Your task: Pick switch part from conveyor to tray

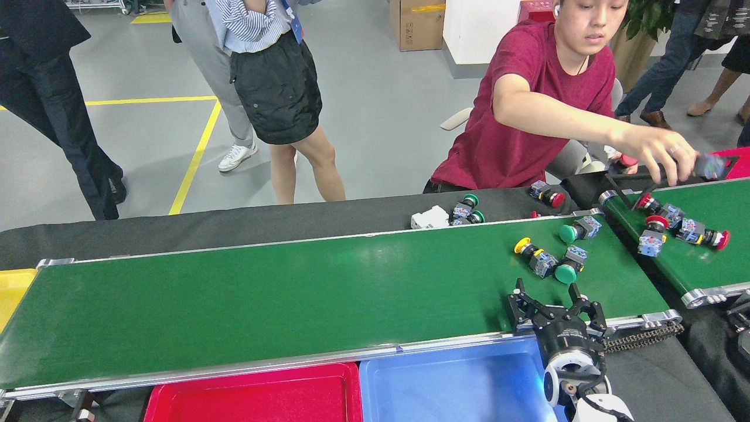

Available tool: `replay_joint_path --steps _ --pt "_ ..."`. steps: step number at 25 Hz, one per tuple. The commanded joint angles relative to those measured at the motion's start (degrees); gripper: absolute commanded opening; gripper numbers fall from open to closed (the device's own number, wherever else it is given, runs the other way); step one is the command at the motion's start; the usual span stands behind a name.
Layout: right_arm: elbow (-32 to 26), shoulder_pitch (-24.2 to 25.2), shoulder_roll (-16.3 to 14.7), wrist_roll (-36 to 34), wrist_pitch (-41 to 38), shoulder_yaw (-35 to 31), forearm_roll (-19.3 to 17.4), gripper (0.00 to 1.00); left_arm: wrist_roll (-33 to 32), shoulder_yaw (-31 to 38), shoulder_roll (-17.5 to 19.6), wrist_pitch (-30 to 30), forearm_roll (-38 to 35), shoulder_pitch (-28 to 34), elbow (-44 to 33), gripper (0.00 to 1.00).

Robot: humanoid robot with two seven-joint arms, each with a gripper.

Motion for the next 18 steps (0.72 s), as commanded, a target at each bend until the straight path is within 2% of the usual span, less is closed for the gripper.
replay_joint_path --steps 1,5,9,14,15,18 --pt "1.87 -2.23 -0.02 -0.7 0.79 0.08 -0.1 0.99 0.15 -0.31 0.61 0.13 -0.07 -0.36 -0.68 1.0" --pt "7.5 -5.22 1.39 -0.88 0.88 1.31 -0.1 0.99 0.15 -1.37 0.52 0.13 -0.07 -0.71 -0.77 1.0" --pt "13.48 -10.14 1.56 -3.16 1.05 1.75 -0.54 0.99 0.15 -2.16 0.52 0.13 -0.07 -1.15 -0.86 1.0" --pt "20.16 -13.22 1.56 -4.31 0.88 2.19 -0.63 0.98 -0.02 -3.48 0.61 0.22 -0.16 -2.56 -0.86 1.0" --pt "20.33 -13.22 1.3 -4.31 0.79 2.28 -0.63 0.96 -0.11 -3.74 0.69 0.22 -0.16 -2.91 -0.86 1.0" --pt "20.6 -13.22 -0.37 -4.22 -0.44 2.28 -0.8 0.74 -0.2 -5.41 1.4 0.22 -0.24 -4.23 -0.86 1.0"
